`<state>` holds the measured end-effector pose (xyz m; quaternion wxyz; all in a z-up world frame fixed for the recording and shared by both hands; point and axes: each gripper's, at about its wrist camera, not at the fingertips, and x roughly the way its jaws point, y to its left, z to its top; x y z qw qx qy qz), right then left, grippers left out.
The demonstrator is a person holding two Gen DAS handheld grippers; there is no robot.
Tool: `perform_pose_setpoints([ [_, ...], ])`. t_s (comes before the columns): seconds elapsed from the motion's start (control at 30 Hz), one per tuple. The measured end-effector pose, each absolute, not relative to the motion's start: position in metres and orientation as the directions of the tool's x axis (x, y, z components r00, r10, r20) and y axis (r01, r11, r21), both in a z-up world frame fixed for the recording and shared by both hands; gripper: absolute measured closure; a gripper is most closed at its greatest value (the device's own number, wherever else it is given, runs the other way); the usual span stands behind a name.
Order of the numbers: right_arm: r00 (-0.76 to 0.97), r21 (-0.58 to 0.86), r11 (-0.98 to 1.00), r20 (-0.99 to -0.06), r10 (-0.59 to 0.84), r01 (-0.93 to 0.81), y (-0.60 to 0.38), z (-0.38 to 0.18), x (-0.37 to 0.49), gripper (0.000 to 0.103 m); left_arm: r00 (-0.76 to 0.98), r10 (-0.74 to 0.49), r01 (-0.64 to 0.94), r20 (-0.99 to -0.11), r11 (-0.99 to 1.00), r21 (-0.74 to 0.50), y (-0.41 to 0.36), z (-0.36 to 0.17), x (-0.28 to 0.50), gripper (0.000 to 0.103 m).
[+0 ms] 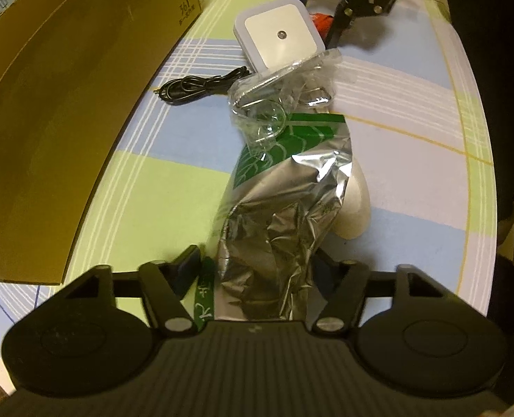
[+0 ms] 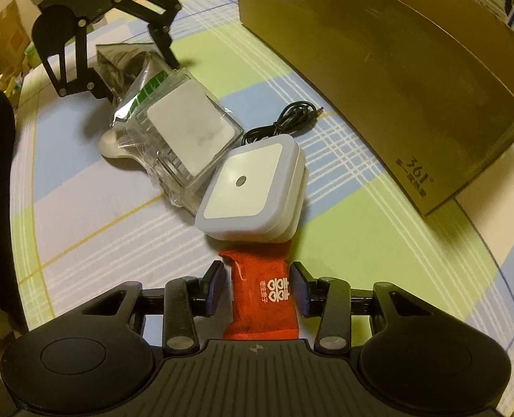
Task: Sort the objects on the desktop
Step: 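Close left tool on the foil bag while right tool grasps the red packet, then lift the foil bag and red packet and carry both over the cardboard box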
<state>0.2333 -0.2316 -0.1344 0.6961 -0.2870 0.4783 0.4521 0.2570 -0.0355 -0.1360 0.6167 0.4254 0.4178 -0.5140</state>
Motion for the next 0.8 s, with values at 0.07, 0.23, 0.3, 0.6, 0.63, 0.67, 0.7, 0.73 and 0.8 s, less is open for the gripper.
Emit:
perform_pose_setpoints([
  [0.07, 0.134, 0.034, 0.431, -0.926, 0.353, -0.902, -0.232, -0.133, 0.23, 0.071, 0.131, -0.278, 0.988, -0.952, 0.112, 0.103, -0.036, -0.135, 0.254, 0.05],
  [0.23, 0.147, 0.025, 0.456, -0.929, 0.339, -0.89, -0.234, -0.131, 0.22, 0.078, 0.138, -0.254, 0.985, -0.957, 0.137, 0.105, -0.036, -0.13, 0.243, 0.055],
  [0.3, 0.155, 0.02, 0.47, -0.931, 0.331, -0.882, -0.236, -0.13, 0.216, 0.078, 0.142, -0.24, 0.982, -0.96, 0.155, 0.107, -0.032, -0.127, 0.239, 0.055],
  [0.6, 0.209, 0.01, 0.575, -0.927, 0.313, -0.818, -0.252, -0.115, 0.201, 0.078, 0.196, -0.202, 0.962, -0.96, 0.227, 0.149, -0.014, -0.112, 0.224, 0.056],
  [0.63, 0.217, 0.002, 0.582, -0.927, 0.306, -0.813, -0.253, -0.114, 0.199, 0.078, 0.201, -0.199, 0.96, -0.959, 0.237, 0.152, -0.011, -0.109, 0.222, 0.056],
  [0.67, 0.224, -0.004, 0.59, -0.927, 0.301, -0.807, -0.254, -0.111, 0.197, 0.078, 0.205, -0.195, 0.957, -0.959, 0.245, 0.155, -0.01, -0.108, 0.221, 0.056],
  [0.7, 0.229, -0.005, 0.599, -0.926, 0.299, -0.801, -0.255, -0.11, 0.197, 0.078, 0.212, -0.19, 0.954, -0.959, 0.252, 0.161, -0.006, -0.103, 0.218, 0.056],
  [0.73, 0.234, -0.004, 0.608, -0.925, 0.3, -0.794, -0.256, -0.106, 0.196, 0.079, 0.218, -0.187, 0.952, -0.958, 0.257, 0.166, -0.005, -0.101, 0.217, 0.056],
  [0.8, 0.251, -0.009, 0.626, -0.92, 0.299, -0.78, -0.258, -0.098, 0.193, 0.078, 0.226, -0.184, 0.946, -0.957, 0.276, 0.171, -0.003, -0.095, 0.214, 0.056],
])
